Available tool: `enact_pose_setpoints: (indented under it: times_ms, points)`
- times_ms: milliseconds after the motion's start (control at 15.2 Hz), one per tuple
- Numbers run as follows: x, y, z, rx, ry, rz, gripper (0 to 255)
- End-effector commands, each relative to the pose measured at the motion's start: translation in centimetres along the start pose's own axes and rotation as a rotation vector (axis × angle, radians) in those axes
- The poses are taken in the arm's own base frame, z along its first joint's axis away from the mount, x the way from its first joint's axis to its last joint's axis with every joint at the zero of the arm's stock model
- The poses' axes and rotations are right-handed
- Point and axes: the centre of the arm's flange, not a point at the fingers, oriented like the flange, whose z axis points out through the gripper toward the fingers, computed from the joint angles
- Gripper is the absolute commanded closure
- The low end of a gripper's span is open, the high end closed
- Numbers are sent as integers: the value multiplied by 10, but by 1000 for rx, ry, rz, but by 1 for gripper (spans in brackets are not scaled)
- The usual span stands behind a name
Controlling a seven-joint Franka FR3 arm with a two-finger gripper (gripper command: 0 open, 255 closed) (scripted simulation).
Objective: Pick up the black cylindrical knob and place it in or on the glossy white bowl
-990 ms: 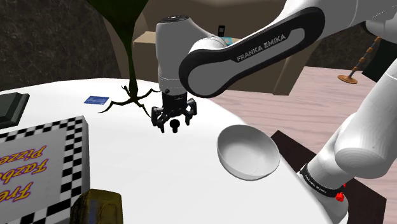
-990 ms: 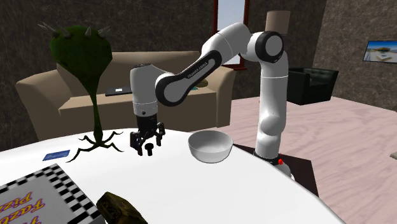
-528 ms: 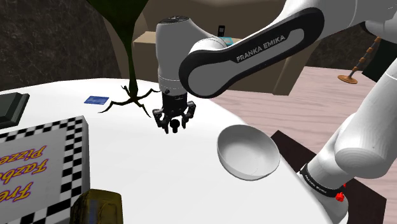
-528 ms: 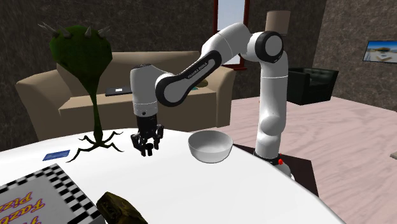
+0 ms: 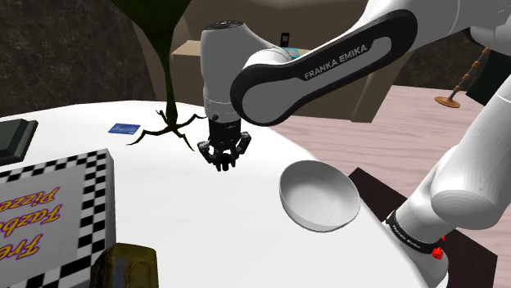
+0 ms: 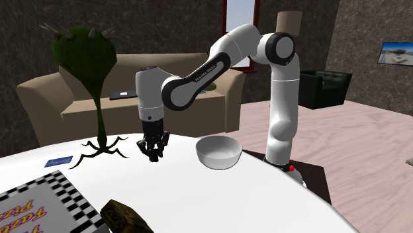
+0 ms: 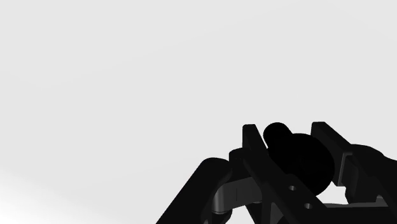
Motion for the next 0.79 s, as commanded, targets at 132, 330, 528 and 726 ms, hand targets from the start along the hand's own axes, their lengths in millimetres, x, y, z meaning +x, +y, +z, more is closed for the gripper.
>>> enact_pose_setpoints:
  times_ms: [132, 330, 528, 726]
  points:
    - [0, 0, -10, 0, -1, -1, 255]
    - [0, -1, -26, 0, -1, -1, 255]
    - [0, -1, -42, 0, -1, -1, 255]
    - [0, -1, -58, 0, -1, -1, 255]
